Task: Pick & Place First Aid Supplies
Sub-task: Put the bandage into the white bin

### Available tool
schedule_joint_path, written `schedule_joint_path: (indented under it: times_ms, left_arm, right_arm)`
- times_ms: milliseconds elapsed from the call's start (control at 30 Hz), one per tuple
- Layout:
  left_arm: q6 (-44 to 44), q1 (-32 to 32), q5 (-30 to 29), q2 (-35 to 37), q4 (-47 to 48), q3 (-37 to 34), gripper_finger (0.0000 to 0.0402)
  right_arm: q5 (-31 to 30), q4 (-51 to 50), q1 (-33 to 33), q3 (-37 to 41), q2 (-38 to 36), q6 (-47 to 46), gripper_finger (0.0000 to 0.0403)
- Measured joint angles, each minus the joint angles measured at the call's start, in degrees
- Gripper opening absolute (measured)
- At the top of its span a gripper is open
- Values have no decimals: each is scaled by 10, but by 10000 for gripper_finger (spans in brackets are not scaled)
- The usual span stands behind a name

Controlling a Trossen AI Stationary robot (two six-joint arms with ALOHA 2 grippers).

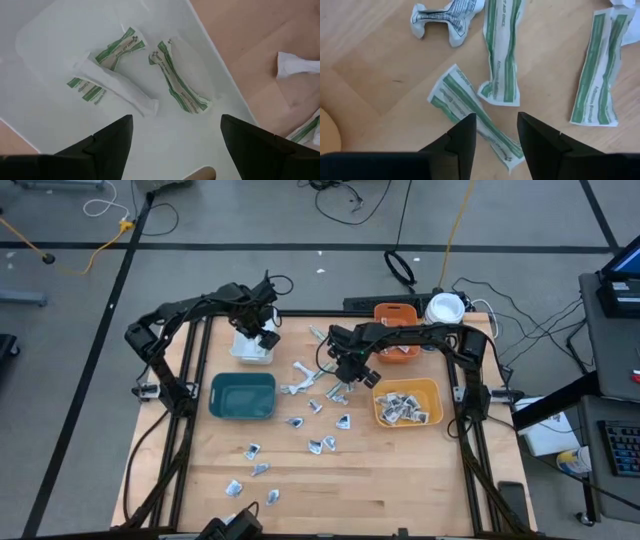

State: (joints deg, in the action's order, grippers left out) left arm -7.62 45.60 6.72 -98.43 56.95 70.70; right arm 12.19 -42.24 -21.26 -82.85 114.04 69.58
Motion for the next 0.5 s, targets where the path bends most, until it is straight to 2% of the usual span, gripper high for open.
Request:
schedule_joint_path:
  times_ms: [267, 400, 500]
  left_arm:
    - [2, 0, 13, 0, 0, 0, 308]
    - [3, 0, 14, 0, 13, 0, 308]
    - [16, 1, 10, 0, 20, 0, 308]
  right_arm:
    - [0, -25, 1, -2, 34, 1, 124]
    - [-17, -14, 10, -1, 38, 3, 95]
    - [-12, 9, 12, -1, 35, 5, 58]
